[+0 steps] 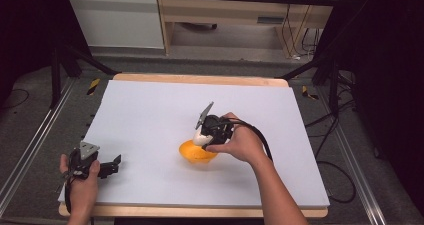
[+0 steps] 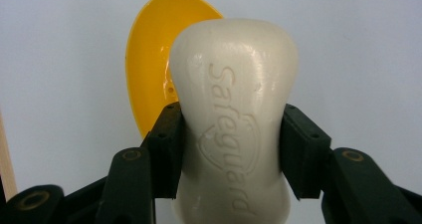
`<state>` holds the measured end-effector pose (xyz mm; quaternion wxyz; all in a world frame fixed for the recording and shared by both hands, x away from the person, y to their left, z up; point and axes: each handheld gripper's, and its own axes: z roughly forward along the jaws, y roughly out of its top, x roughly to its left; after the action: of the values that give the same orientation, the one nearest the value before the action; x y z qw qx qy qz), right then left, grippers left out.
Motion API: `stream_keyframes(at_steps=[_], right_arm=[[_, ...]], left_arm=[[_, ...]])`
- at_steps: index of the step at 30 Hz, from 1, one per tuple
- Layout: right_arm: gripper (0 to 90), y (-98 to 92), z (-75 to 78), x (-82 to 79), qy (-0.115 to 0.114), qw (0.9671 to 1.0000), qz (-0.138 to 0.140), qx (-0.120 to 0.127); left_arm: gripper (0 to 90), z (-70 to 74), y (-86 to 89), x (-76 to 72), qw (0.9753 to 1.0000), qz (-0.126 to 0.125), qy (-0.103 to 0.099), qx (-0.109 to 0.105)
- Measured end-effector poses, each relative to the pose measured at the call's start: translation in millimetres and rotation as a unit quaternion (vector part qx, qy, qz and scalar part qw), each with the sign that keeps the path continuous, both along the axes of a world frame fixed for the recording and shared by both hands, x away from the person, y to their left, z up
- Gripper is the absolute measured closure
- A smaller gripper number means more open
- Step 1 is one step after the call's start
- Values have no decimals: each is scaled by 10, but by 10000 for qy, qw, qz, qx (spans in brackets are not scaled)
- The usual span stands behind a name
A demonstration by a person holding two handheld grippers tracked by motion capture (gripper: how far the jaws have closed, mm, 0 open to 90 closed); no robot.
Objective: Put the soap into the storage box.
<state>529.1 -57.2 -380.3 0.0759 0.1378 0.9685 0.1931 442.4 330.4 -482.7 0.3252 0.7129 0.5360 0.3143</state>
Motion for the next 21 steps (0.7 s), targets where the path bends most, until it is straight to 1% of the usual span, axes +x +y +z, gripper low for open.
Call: stream_keyframes(at_steps=[2, 3, 6, 10, 11, 15, 16, 17, 19, 21], right_arm=[[499, 18, -8, -7, -11, 10000, 41, -24], [499, 24, -15, 0, -56, 9998, 163, -60], [499, 50, -31, -9, -34, 9997, 243, -92], [498, 87, -64, -12, -84, 9987, 480, -149], [498, 94, -74, -11, -130, 9980, 589, -161], [498, 139, -114, -11, -114, 9963, 820, -228], [499, 149, -116, -9, -114, 9961, 833, -271], [498, 158, -119, -10, -101, 9963, 810, -264], [498, 168, -126, 4, -92, 9953, 929, -248], [498, 185, -131, 3, -49, 9947, 989, -285]], left_arm=[[0, 0, 1, 1, 10000, 0, 4, 9], [0, 0, 0, 0, 10000, 1, 6, 3], [0, 0, 1, 0, 10000, 1, 5, 2], [0, 0, 2, 1, 10000, -1, 16, -1], [0, 0, 2, 1, 10000, 0, 19, -4], [0, 0, 3, 0, 10000, 0, 14, -10], [0, 0, 3, 0, 10000, 0, 13, -13], [0, 1, 4, 0, 10000, 0, 10, -11], [0, 0, 3, -2, 10000, 10, 3, -25], [0, 0, 4, -3, 10000, 17, -5, -36]])
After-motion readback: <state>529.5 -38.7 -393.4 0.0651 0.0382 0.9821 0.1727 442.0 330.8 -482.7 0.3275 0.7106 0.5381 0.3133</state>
